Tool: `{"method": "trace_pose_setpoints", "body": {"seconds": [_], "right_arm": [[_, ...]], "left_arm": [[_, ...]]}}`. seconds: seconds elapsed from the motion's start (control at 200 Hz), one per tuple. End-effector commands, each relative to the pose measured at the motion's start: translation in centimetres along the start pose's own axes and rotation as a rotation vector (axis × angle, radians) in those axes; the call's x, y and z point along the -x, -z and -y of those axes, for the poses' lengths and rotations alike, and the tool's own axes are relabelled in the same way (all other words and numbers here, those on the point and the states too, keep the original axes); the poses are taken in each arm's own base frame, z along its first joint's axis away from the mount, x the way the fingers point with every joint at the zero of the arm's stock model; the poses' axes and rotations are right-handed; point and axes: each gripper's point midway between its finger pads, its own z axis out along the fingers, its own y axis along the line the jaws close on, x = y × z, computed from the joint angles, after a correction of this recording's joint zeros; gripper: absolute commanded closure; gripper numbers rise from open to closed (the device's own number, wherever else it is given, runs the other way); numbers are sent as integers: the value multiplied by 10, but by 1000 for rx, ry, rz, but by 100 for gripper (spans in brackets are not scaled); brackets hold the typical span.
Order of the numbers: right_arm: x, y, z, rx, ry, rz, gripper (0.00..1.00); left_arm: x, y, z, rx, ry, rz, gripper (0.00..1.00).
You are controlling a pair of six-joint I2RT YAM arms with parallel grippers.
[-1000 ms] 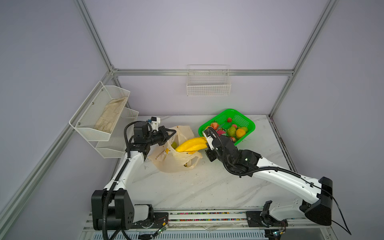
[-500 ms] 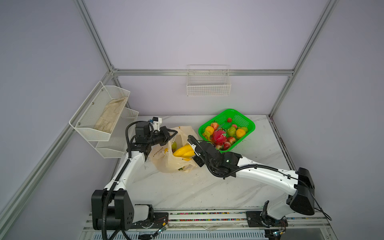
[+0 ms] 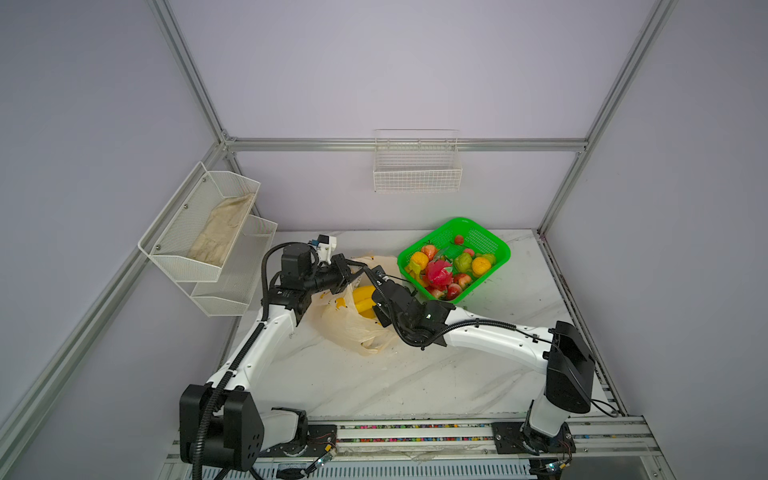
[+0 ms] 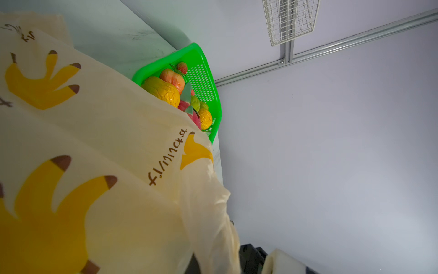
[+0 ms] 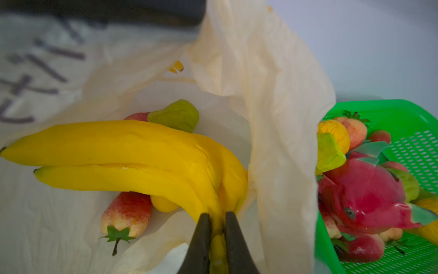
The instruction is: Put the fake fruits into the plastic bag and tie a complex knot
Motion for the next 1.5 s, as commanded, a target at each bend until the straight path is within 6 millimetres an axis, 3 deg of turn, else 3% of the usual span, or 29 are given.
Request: {"method": "trace_pose_setpoints", "body": {"seconds": [0.0, 0.32, 0.505, 0.795, 0.94, 1.07, 1.18, 1.495], "right_arm": [[18, -9, 1, 100, -192, 77, 100], [12, -49, 15, 70, -377, 106, 100], [14, -65, 37, -26, -470, 168, 100], [1, -105, 39, -63, -518, 205, 100], [-8, -117, 32, 21, -468, 163, 82], [-3, -91, 19, 158, -385, 196, 53], [0, -65, 8, 269, -308, 197, 41], [16, 32, -6, 527, -82, 252, 38]], "left_arm": [[-3, 5, 6, -44, 22, 30, 100], [-3, 0, 3, -74, 68, 22, 100], [-3, -2, 3, -79, 72, 9, 100], [-2, -8, -1, -79, 80, -11, 100], [1, -11, -4, -66, 64, -12, 100], [7, -10, -9, -30, 19, -3, 100], [14, -9, -14, -5, -6, 13, 100], [26, -6, -20, 56, -64, 34, 100]]}}
